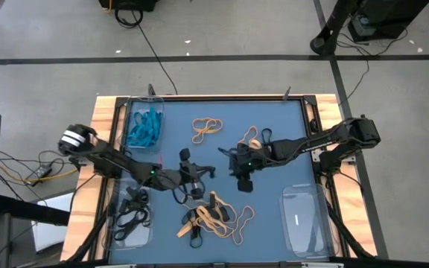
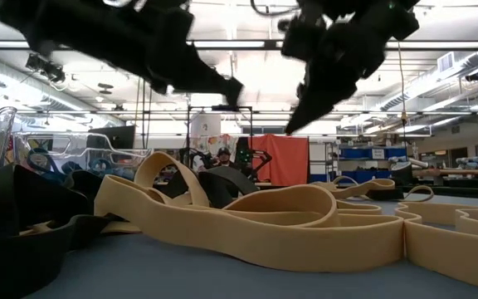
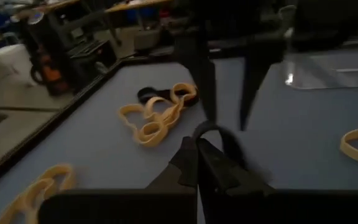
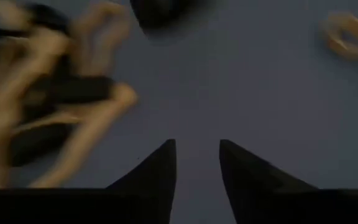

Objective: Sort rubber bands into baskets
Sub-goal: Put the black rubber band into the bottom left transparent bin

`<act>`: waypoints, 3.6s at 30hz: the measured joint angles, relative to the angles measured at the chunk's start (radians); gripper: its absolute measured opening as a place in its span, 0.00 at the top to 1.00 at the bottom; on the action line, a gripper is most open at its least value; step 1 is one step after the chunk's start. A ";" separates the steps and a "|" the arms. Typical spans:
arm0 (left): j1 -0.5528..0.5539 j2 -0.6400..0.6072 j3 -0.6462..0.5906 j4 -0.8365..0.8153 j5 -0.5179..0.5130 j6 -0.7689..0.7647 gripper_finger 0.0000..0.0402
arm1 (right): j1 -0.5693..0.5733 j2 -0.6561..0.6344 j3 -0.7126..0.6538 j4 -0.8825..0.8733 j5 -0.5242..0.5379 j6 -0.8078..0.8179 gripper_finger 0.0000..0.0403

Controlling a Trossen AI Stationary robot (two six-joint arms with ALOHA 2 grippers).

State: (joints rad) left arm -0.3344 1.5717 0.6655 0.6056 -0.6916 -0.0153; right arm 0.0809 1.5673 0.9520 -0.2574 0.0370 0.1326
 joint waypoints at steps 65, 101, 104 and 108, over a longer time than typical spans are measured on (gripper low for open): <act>-0.322 -0.616 0.000 -1.622 0.832 -1.376 0.66 | -0.585 0.001 -0.138 -0.334 0.032 0.366 0.56; -0.379 -0.580 0.198 -1.523 0.002 -1.071 0.66 | -0.194 0.001 0.097 -0.289 0.261 0.213 0.99; -0.379 -0.532 0.198 -1.492 -0.141 -1.019 0.66 | -0.137 0.001 0.142 -0.263 0.265 0.204 0.99; -0.360 -0.434 0.197 -1.416 -0.293 -0.938 0.66 | -0.065 0.001 0.186 -0.225 0.265 0.180 0.99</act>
State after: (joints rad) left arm -0.6943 1.1381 0.8627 -0.8100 -0.9842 -0.9533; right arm 0.0160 1.5681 1.1381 -0.4823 0.3025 0.3124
